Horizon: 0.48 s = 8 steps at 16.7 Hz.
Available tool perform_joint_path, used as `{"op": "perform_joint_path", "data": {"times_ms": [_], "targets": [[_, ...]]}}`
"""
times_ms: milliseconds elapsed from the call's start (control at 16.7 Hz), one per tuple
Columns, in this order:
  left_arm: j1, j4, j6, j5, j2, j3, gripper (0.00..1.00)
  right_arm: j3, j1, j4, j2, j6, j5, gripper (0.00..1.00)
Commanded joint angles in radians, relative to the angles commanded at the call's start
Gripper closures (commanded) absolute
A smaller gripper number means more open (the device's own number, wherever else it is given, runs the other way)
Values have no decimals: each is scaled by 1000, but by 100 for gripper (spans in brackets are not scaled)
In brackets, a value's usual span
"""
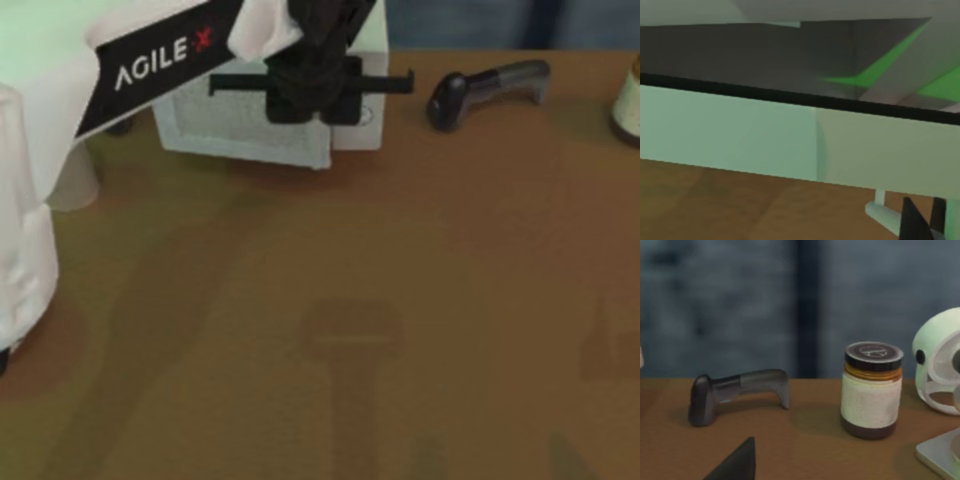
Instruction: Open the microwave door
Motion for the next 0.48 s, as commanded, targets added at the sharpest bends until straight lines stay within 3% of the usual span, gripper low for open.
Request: {"op": "perform_joint_path", "data": {"times_ms": [480], "targets": [[7, 63, 80, 40, -75, -133, 100, 0, 0, 0, 0, 0, 0, 0]]}}
